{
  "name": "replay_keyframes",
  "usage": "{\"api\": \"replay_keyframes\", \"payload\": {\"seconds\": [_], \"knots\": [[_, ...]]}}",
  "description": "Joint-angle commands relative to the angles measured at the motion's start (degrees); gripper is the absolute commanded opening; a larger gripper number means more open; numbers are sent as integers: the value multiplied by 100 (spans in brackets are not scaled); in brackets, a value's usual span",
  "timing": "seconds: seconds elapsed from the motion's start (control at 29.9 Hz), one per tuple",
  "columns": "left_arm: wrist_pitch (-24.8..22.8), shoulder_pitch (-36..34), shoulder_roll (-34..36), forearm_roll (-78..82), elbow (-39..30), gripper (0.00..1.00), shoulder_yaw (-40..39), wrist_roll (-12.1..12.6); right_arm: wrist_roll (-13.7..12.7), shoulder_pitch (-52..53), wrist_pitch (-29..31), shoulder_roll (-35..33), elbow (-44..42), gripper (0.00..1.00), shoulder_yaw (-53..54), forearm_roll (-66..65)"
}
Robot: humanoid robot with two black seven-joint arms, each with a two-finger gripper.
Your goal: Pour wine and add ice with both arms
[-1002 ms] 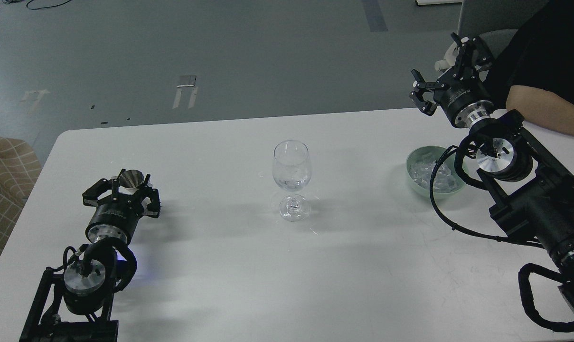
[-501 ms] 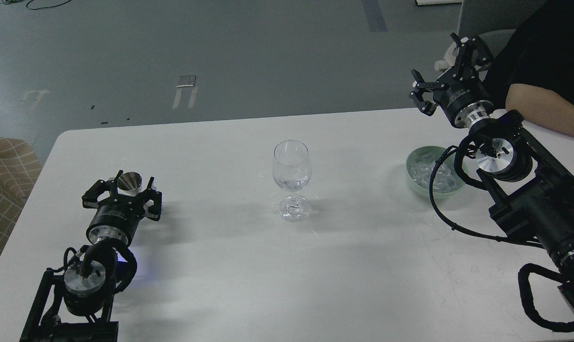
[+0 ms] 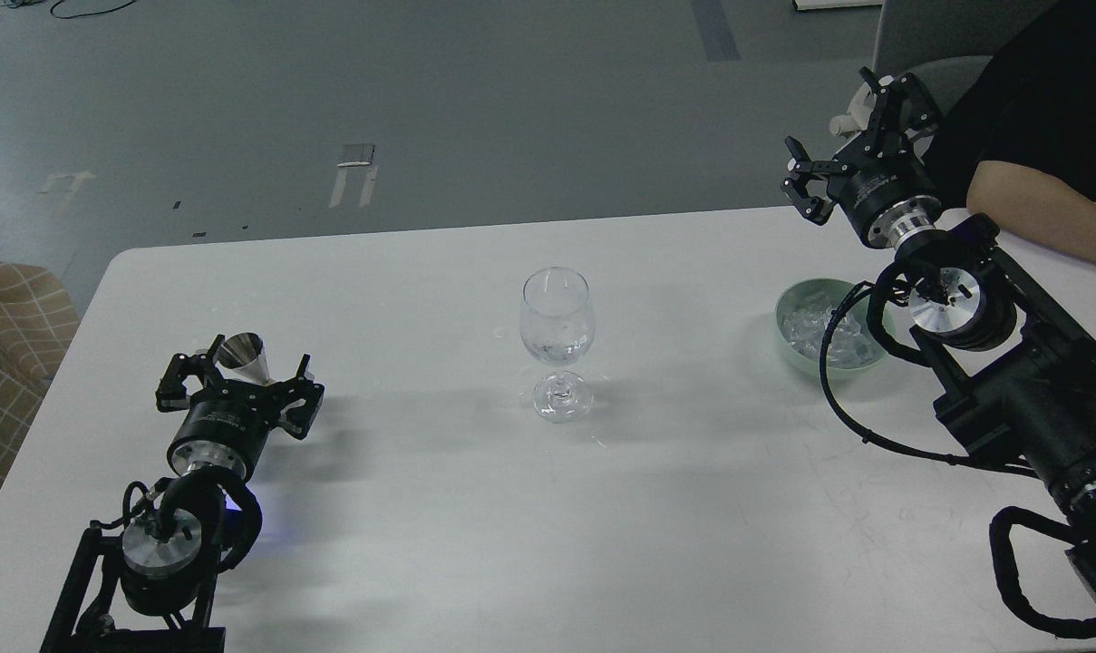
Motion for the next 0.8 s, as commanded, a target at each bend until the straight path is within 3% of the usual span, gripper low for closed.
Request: {"api": "replay_keyframes", "payload": {"seconds": [0.0,0.53,0.77], "knots": [[-6,120,0,-15,-55,98,4,10,-1,-4,0,-9,3,100,4,5],[-41,1148,0,-85,-916,98,-66,89,-1,-57,9,-70,56,100,21,5],[-269,1404,0,-103,-952,98,-408,37,8,-57,9,-79,47,100,21,5]]}}
